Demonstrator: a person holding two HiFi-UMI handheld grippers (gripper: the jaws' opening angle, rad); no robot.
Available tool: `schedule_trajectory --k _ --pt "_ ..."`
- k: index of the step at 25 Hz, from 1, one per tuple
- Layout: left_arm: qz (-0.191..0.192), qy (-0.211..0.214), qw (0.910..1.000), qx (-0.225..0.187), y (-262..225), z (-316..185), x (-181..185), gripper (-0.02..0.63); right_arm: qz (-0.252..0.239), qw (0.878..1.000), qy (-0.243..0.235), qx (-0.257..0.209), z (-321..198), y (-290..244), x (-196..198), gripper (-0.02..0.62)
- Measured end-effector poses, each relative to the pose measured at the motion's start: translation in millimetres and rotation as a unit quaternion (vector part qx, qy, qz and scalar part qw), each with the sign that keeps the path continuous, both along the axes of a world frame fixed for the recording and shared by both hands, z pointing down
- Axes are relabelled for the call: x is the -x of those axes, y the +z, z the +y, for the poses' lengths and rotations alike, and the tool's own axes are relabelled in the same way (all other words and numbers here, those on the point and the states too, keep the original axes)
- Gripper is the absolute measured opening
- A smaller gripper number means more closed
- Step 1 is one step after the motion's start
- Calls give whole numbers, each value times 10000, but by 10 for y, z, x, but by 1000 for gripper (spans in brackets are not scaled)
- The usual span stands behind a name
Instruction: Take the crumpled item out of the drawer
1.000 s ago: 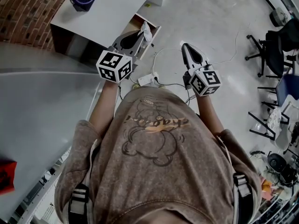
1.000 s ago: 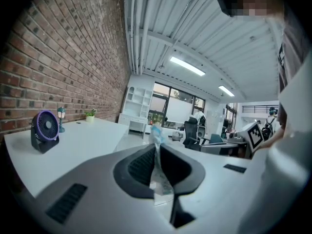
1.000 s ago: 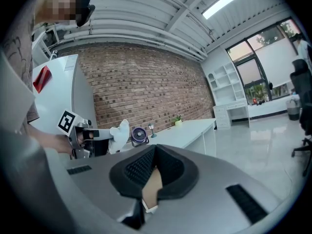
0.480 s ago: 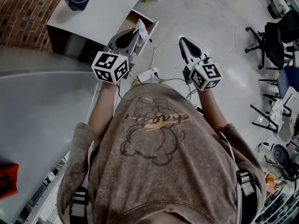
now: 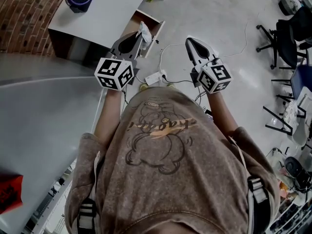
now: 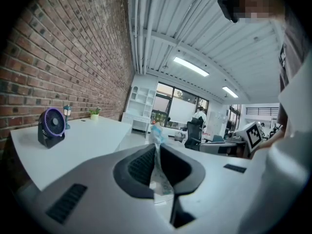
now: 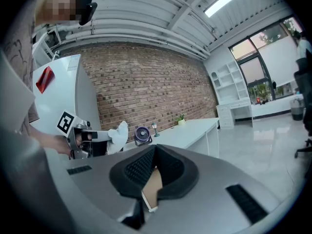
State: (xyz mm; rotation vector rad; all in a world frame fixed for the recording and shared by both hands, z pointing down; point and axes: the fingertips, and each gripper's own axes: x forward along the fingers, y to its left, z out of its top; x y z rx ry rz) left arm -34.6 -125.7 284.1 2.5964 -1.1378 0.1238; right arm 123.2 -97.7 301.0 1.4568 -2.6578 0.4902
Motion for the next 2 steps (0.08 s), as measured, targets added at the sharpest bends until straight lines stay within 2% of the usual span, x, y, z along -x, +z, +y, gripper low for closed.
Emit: schedule_trajectory --k 2 --pt "-9 -26 10000 2 2 -8 17 31 -11 10000 -21 -9 -23 -5 17 -3"
